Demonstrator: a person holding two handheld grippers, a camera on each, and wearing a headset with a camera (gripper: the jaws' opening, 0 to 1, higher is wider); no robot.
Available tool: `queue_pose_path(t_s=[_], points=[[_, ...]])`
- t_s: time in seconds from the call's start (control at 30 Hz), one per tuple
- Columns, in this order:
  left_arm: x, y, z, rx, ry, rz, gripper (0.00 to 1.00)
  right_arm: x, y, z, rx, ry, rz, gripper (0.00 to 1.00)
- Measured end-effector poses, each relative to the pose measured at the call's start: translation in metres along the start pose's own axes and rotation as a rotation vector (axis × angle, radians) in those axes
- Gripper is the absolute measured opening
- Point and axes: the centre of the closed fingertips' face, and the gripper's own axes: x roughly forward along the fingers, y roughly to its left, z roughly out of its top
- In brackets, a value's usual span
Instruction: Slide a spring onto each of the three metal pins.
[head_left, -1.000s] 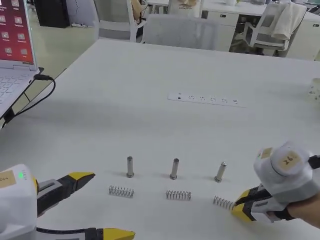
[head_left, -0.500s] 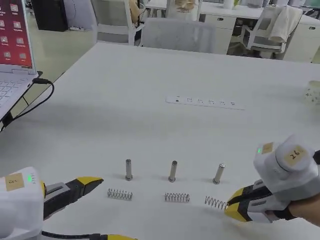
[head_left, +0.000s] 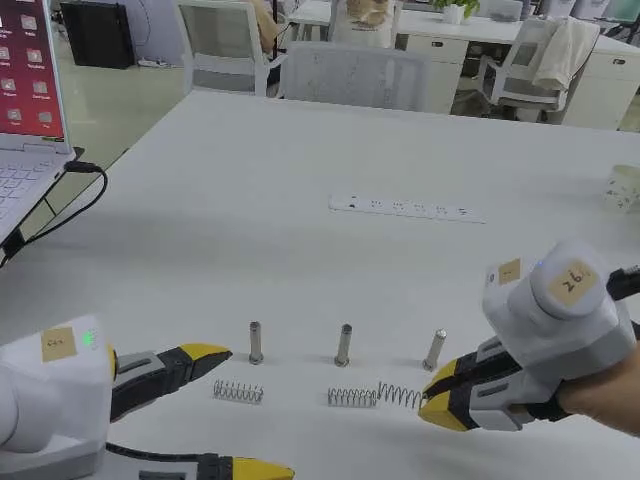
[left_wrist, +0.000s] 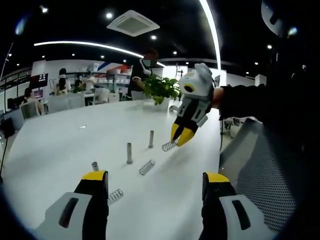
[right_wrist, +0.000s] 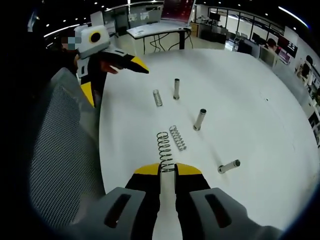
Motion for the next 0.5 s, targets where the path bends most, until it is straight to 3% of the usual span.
queue_pose_path(t_s=[0.5], points=[[0.011, -0.013, 0.007, 0.057, -0.015, -0.084, 0.58, 0.003, 0.022, 0.026, -0.114, 0.005, 0.065, 0.08]])
